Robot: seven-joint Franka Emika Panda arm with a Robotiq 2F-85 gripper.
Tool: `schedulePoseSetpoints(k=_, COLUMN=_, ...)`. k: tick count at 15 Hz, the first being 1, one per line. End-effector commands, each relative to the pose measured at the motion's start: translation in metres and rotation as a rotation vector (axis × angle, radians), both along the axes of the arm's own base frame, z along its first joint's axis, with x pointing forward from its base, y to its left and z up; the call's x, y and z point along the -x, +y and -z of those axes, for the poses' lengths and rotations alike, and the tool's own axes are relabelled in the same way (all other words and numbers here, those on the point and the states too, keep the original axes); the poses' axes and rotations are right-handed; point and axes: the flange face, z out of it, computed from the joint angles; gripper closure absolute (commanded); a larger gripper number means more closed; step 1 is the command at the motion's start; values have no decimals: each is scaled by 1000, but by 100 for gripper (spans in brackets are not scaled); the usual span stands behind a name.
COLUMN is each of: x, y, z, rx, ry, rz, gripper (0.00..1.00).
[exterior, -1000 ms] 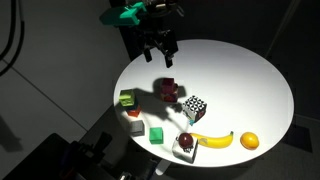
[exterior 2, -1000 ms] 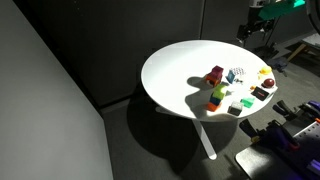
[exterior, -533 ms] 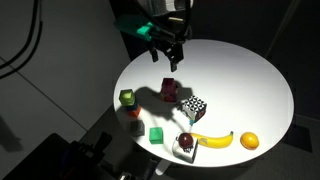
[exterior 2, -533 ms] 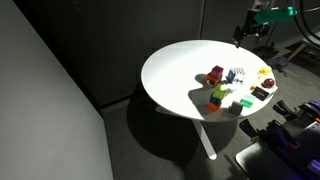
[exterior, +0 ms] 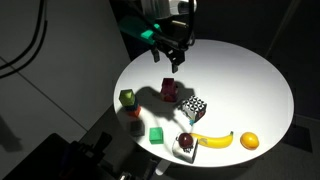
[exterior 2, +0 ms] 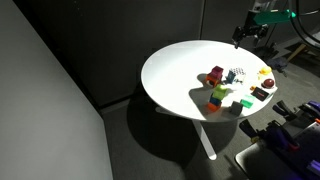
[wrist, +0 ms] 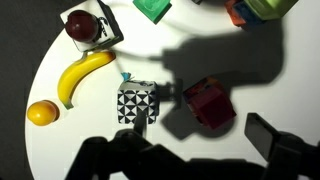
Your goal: Put the middle soft toy block on the two stacked toy blocks
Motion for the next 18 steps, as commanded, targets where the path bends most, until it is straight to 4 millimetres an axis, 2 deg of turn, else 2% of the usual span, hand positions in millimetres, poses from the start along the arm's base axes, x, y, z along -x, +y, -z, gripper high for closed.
schedulePoseSetpoints(k=1, x=0, y=0, z=-1, rx=0, ry=1, rz=0, gripper=0)
schedulePoseSetpoints(k=5, x=0, y=0, z=-1, rx=0, ry=1, rz=0, gripper=0)
schedulePoseSetpoints(k=11, x=-10, y=-22, z=6, rx=24, ry=-3, rz=75, gripper=0)
schedulePoseSetpoints(k=18, x=-29, y=-41, z=38, rx=35, ry=-24, rz=79, gripper=0)
